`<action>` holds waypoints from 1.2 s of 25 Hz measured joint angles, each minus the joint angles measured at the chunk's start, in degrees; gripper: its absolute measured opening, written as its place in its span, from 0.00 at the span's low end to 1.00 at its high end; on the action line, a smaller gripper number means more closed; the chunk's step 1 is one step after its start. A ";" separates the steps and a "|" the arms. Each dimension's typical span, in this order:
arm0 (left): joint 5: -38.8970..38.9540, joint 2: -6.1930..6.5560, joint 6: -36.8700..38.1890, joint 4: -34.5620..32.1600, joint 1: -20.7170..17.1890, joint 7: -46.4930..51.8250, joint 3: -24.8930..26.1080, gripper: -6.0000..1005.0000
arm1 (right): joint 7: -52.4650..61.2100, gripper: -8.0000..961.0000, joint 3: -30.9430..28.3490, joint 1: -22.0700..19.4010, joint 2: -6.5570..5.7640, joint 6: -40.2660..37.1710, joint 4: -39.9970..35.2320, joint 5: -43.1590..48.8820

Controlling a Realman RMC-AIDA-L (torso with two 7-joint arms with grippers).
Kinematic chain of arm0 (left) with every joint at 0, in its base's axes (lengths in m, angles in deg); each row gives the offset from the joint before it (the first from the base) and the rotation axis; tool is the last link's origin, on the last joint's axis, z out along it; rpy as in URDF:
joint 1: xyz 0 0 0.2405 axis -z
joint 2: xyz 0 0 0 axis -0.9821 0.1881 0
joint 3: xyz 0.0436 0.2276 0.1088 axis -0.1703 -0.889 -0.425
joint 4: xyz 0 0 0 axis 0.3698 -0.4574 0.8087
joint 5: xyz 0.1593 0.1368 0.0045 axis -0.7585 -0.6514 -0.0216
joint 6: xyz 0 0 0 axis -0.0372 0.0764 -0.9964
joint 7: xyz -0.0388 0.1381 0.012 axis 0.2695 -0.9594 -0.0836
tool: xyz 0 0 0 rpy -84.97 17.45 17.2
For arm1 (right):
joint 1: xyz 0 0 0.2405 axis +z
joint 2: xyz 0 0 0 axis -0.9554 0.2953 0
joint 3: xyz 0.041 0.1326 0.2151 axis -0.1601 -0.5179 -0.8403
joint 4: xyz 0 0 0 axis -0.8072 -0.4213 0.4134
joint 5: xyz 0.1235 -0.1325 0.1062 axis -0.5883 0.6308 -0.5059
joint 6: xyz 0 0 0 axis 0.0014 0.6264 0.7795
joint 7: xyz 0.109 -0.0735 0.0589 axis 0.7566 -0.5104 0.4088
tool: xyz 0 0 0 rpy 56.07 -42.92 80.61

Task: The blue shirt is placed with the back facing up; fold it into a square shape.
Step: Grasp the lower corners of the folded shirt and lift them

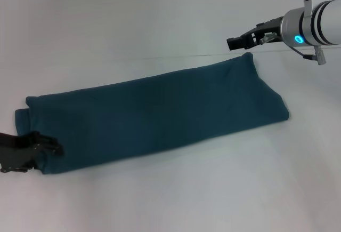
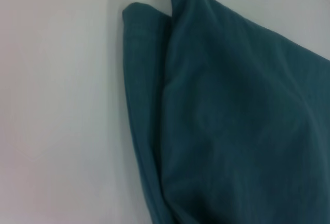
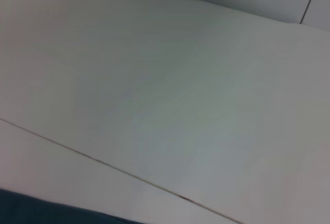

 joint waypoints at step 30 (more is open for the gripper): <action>1.53 0.48 1.04 -0.73 -0.45 -10.40 -0.32 0.08 | 11.45 0.97 -0.72 -6.16 -0.57 -21.10 -13.94 7.15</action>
